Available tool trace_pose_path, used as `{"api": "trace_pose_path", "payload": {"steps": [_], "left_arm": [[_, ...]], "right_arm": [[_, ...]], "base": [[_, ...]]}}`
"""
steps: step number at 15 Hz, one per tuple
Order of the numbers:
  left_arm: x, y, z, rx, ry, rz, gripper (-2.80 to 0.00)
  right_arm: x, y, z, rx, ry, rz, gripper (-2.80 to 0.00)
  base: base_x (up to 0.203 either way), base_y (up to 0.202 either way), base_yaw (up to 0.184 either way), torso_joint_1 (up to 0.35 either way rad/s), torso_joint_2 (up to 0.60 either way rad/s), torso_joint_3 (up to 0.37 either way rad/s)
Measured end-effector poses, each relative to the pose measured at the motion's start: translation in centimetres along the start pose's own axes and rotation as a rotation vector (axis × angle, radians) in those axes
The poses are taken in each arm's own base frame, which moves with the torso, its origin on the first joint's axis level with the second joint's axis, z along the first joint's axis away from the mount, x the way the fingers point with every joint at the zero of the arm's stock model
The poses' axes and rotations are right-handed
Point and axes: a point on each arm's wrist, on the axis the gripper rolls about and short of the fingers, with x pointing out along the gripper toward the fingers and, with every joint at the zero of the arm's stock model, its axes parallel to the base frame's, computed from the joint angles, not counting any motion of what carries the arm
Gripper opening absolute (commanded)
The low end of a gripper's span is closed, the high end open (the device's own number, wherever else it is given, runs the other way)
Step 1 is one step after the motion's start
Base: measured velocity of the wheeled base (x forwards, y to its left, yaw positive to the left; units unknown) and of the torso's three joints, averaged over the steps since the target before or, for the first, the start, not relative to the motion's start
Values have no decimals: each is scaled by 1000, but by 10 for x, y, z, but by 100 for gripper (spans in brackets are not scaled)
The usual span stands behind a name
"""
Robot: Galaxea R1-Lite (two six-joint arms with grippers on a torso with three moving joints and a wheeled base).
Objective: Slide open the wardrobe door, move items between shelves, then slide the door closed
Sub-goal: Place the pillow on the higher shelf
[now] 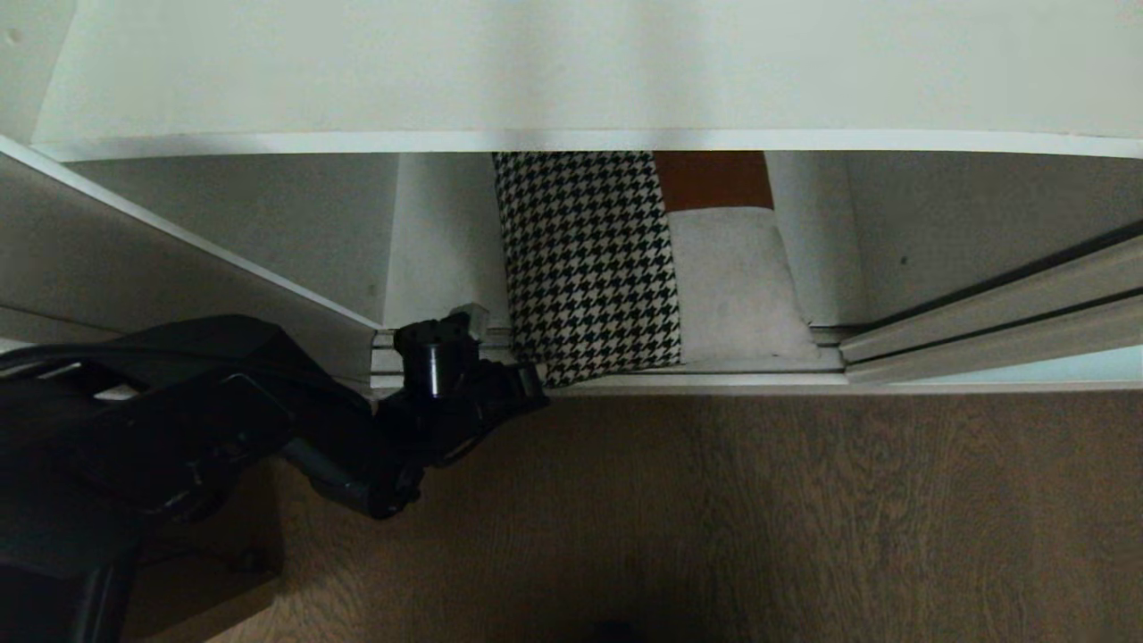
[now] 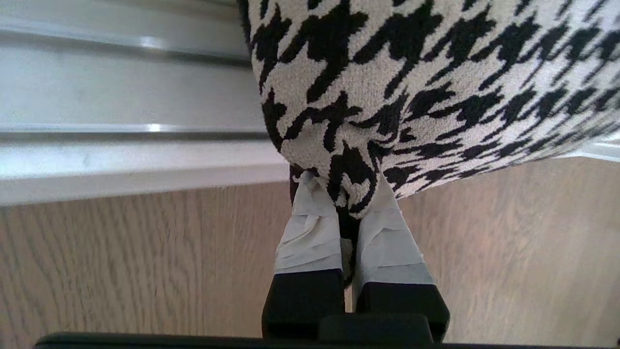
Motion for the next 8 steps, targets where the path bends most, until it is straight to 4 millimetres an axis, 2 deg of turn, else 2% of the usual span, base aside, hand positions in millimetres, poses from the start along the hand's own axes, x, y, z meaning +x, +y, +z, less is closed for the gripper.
{"api": "trace_pose_path", "payload": {"steps": [8], "left_arm": [[0,7,-6,-52,4,9,-280]], "right_arm": [[-2,0,-2,-7,58,-10,-280]], "base": [[0,0,0,0,0,0]]}}
